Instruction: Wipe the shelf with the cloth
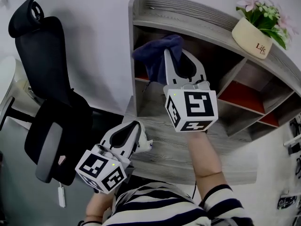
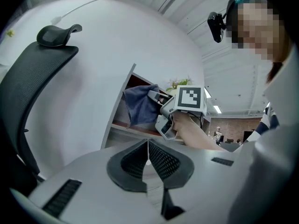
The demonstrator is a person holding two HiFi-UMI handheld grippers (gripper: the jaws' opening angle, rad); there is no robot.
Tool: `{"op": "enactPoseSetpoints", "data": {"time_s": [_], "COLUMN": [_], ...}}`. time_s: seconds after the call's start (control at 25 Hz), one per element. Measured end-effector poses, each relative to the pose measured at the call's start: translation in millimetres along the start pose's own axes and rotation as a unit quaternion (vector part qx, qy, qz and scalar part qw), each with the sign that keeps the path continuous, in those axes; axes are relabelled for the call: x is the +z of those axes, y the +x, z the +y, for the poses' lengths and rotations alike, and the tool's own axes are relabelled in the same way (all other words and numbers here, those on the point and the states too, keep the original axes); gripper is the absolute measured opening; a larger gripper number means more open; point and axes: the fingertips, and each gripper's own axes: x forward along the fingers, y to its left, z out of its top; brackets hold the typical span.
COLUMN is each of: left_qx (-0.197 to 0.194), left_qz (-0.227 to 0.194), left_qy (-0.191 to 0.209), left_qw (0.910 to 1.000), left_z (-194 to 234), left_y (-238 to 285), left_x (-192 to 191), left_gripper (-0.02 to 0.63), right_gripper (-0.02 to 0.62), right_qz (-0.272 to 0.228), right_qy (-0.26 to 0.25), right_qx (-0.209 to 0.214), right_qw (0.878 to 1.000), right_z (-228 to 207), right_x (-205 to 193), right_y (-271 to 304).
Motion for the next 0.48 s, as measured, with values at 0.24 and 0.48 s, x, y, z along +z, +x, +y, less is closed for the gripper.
{"op": "enactPoseSetpoints", "data": {"time_s": [0.24,0.48], "left_qx": [0.032,0.05], "left_qz": [-0.005,-0.007], "left_qy": [0.003,0.006], "left_qw": [0.9995,0.9987], "left_z": [12.3,18.2], "left_y": [-16.0,-27.5], "left_x": [2.2,2.1], "left_gripper": [0.021,0.021], "right_gripper": [0.072,0.072], "right_qz": [-0.005,0.008], "right_qy": [0.005,-0.036], "right_qx": [0.014,0.042], "right_qw": [1.0,0.998], "right_z": [23.6,48.0], "right_x": [-1.1,-5.0], "right_y": [36.7,61.6]}}
